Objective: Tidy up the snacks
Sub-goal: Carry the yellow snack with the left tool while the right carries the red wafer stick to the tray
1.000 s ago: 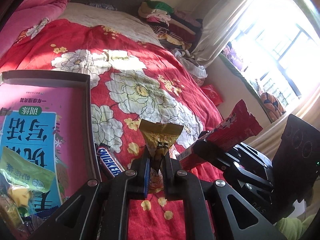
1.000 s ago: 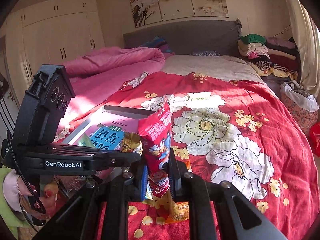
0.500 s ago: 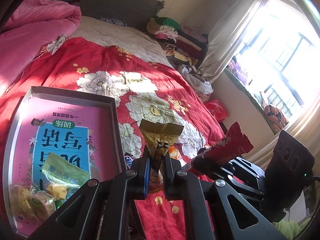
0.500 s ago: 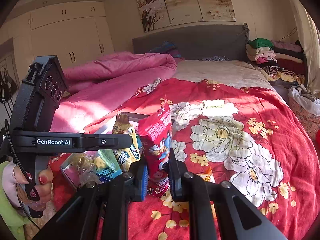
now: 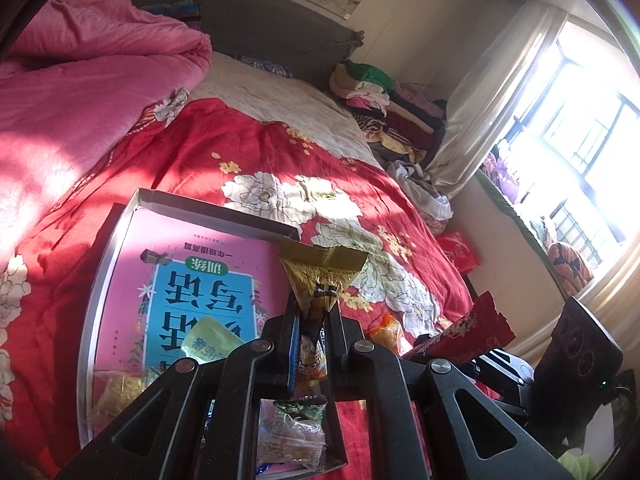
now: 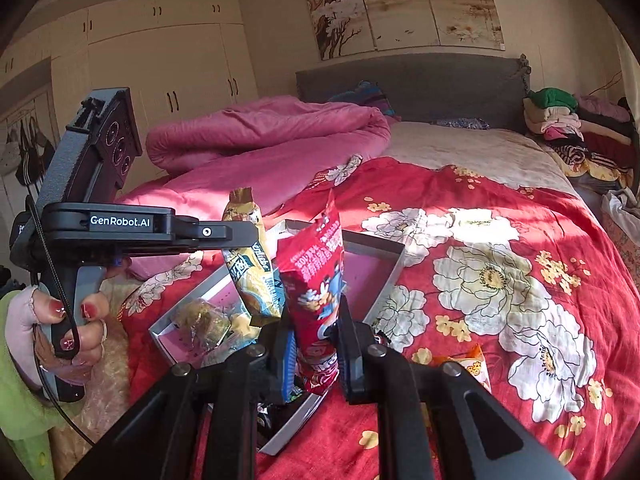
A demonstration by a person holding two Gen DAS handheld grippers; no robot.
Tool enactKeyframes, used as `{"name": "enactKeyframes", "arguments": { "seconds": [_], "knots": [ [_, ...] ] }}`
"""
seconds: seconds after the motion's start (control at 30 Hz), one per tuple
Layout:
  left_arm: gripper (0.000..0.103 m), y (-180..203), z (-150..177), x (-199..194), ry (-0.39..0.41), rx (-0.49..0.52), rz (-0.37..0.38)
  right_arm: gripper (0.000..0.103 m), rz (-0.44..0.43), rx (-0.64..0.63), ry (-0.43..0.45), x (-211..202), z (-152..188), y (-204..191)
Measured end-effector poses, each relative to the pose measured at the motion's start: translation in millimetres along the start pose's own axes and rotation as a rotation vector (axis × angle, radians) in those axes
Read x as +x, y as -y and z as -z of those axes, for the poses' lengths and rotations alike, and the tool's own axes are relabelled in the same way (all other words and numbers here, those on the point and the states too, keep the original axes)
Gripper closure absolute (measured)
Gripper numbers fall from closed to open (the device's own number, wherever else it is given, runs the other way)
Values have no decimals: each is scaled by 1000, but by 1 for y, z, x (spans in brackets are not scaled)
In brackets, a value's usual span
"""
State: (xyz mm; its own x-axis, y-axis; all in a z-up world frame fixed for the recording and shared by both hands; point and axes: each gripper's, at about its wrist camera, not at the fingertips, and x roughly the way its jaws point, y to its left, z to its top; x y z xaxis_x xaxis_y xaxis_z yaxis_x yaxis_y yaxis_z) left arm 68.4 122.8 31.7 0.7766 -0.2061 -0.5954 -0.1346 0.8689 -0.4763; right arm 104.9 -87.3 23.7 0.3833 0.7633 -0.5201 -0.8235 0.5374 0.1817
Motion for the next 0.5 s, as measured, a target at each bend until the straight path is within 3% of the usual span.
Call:
{"name": "enactKeyframes", "arguments": {
  "seconds": [0.5],
  "knots": [
    [93, -31, 8, 3, -21, -47, -76, 86, -4, -67, -28, 26, -1, -22]
  ]
}}
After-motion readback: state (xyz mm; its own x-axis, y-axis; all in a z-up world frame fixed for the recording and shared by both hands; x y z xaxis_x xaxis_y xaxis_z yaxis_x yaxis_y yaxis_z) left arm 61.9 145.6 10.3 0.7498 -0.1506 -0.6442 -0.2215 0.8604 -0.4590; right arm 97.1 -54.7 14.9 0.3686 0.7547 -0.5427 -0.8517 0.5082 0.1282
